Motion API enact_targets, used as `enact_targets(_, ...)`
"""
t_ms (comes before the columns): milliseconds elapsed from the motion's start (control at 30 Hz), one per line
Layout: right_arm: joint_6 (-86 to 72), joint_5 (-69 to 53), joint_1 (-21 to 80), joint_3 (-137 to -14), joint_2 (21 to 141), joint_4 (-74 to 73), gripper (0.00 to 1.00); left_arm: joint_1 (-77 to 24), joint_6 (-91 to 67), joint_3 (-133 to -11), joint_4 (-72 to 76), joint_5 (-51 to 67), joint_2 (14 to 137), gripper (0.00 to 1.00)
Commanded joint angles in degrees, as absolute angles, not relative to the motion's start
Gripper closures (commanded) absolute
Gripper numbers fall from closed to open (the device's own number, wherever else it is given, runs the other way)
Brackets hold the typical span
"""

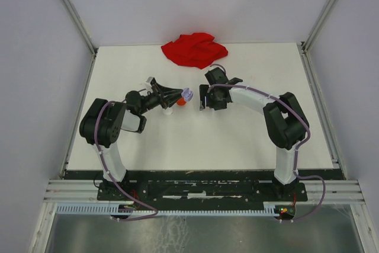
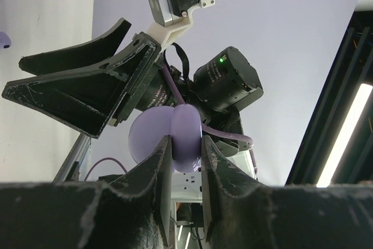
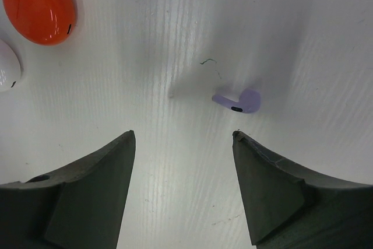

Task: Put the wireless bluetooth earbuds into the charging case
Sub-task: Pick up the earbud from the center of the board.

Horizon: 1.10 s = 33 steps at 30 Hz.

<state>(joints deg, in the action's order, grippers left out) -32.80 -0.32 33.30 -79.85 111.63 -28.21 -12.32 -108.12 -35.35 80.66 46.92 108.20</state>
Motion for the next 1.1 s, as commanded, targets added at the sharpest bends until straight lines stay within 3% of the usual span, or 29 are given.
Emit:
enact_targets(0, -33.65, -1.17, 32.70, -79.36, 112.66, -25.73, 0.24, -11.79, -106.55, -36.23, 83.07, 47.96, 107.69, 0.97)
enact_targets(1067, -33.13, -1.19, 30.64, -82.13, 117.62, -23.96, 0.24, -11.11, -106.69, -34.85, 83.68, 47.86, 107.32, 0.97)
